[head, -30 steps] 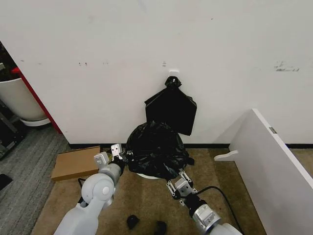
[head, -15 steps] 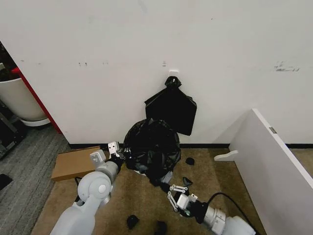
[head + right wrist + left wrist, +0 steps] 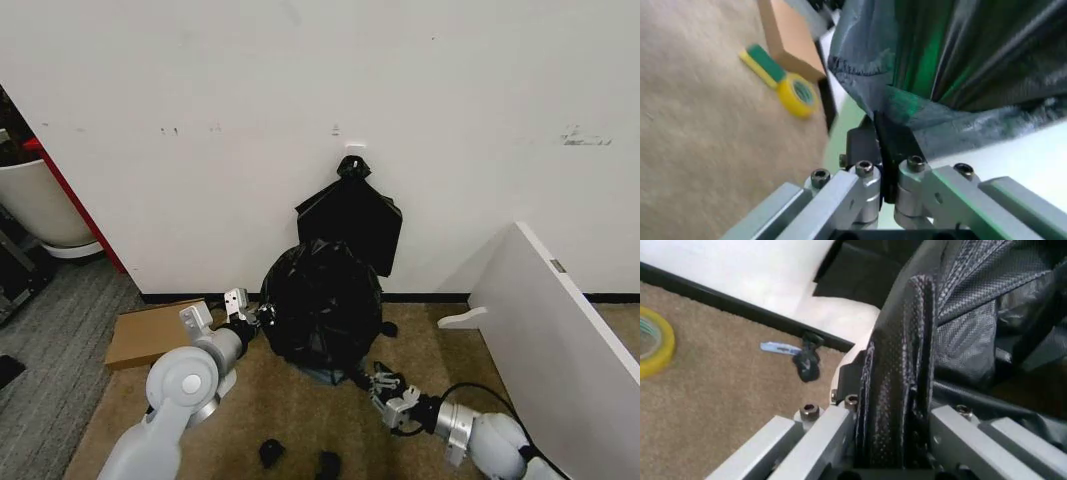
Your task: Place the garbage bag over the trash bin.
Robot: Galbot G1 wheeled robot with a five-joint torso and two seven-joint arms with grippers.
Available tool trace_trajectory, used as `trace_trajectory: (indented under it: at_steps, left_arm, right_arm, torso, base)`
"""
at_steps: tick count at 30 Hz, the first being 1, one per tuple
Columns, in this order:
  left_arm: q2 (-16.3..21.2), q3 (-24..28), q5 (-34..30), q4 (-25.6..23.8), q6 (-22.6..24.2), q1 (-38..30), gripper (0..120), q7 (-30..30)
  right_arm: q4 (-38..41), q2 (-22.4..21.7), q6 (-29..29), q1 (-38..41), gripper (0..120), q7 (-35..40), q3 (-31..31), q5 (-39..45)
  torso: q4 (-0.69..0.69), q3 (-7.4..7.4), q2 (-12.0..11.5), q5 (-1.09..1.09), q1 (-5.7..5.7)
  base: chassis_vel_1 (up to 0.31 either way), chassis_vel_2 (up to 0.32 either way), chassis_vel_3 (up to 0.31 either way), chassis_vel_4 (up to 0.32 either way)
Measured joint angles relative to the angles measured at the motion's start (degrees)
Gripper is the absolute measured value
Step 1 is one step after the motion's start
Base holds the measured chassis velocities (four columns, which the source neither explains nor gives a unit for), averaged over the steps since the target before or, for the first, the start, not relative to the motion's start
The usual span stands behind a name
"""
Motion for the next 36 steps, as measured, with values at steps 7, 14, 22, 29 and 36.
trace_trajectory:
  at_steps: [7, 14, 22, 29, 36]
  left_arm:
    - [0.51, -0.28, 1.97, 0.14, 0.77, 0.44, 1, 0.39]
    - [0.62, 0.87, 7.28, 2.13, -2.28, 0.32, 1, 2.27]
    - [0.36, 2.64, 12.68, 4.69, -7.76, 0.05, 1, 4.27]
    - [0.56, 4.91, 18.06, 6.85, -12.37, 0.03, 1, 5.43]
    - [-1.10, 8.36, 31.37, 10.10, -23.32, 1.94, 1, 9.34]
  right_arm:
    - [-2.91, -0.11, -1.77, 0.83, 3, 11.58, 0.38, -3.34]
    - [-2.94, -2.61, 1.28, -0.83, 25, 0.73, -3.28, 20.07]
    - [-9.14, -4.48, 3.74, 0.35, 54, -39.07, 1.02, 57.70]
    - [-4.13, -5.05, -2.83, -1.57, 82, -46.63, 4.95, 73.12]
    - [21.62, -4.83, -21.91, -6.87, 100, -3.18, -3.57, 57.01]
  torso:
    - [0.01, 0.00, 0.00, -0.01, 0.00]
    - [-0.01, 0.00, 0.00, 0.00, 0.00]
    - [-0.01, 0.00, 0.00, 0.00, 0.00]
    - [-0.01, 0.00, 0.00, 0.00, 0.00]
    - [0.00, -0.01, 0.00, -0.03, 0.00]
  base:
    - [0.000, 0.000, 0.000, 0.000]
    - [0.000, 0.000, 0.000, 0.000]
    - [0.000, 0.000, 0.000, 0.000]
    - [0.000, 0.000, 0.000, 0.000]
    - [0.000, 0.000, 0.000, 0.000]
